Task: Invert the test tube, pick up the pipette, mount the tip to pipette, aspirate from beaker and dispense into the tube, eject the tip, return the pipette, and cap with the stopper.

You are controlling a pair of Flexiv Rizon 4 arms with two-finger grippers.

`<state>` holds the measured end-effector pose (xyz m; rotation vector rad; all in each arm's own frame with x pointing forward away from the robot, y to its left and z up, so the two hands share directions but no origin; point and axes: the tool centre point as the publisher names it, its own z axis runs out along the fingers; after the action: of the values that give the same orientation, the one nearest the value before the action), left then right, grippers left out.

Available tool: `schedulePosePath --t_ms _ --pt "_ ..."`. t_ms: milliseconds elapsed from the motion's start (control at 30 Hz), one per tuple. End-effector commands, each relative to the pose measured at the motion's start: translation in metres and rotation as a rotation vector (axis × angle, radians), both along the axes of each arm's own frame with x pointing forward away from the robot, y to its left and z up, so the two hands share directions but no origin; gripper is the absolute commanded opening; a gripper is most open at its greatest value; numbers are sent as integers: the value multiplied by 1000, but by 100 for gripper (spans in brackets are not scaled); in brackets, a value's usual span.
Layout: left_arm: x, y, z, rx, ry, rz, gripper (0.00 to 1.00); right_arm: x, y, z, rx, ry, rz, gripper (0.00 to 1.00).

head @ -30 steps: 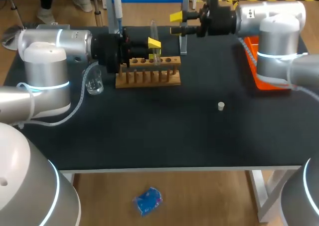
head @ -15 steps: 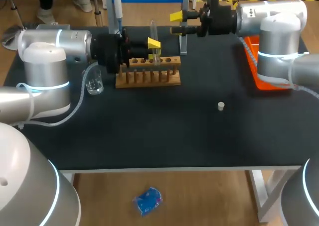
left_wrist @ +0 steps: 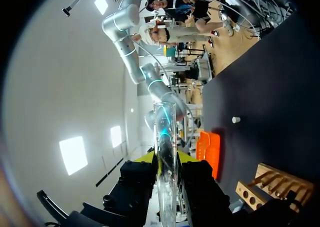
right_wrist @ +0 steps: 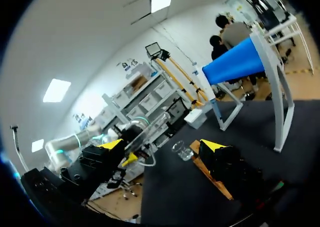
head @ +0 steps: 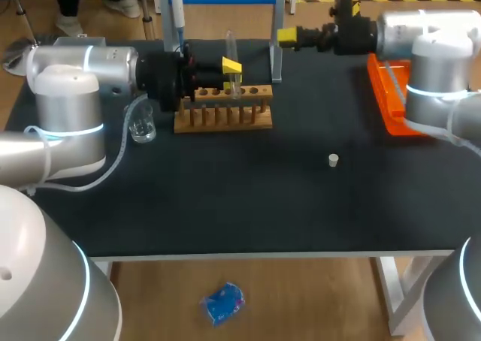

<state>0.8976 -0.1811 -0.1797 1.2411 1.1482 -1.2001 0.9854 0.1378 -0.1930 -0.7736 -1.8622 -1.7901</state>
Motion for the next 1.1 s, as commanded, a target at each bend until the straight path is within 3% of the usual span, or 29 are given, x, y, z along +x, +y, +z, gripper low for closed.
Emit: schedulePosePath --t_ms 33,100,200,300,400,500,667,1100 --pt "3 -1 0 4 3 -9 0 -14 -20 -4 -4 -116 29 100" --pt "3 -1 0 5 4 -10 0 -18 -22 -6 -10 -147 51 100" --pt "3 -1 1 8 7 -10 0 -27 -25 -15 -77 -281 89 100" --pt "3 -1 1 9 11 -7 0 -31 -29 -23 -104 -335 95 100" --pt "3 -1 1 10 13 -4 0 -35 -33 -33 -179 -493 113 100" --pt "2 0 0 10 16 -3 0 -40 -37 -44 -239 -595 143 100" --pt "3 1 0 9 18 -2 0 -43 -42 -53 -277 -628 145 100" --pt "3 2 -2 11 24 3 0 -40 -41 -64 -298 -610 128 100"
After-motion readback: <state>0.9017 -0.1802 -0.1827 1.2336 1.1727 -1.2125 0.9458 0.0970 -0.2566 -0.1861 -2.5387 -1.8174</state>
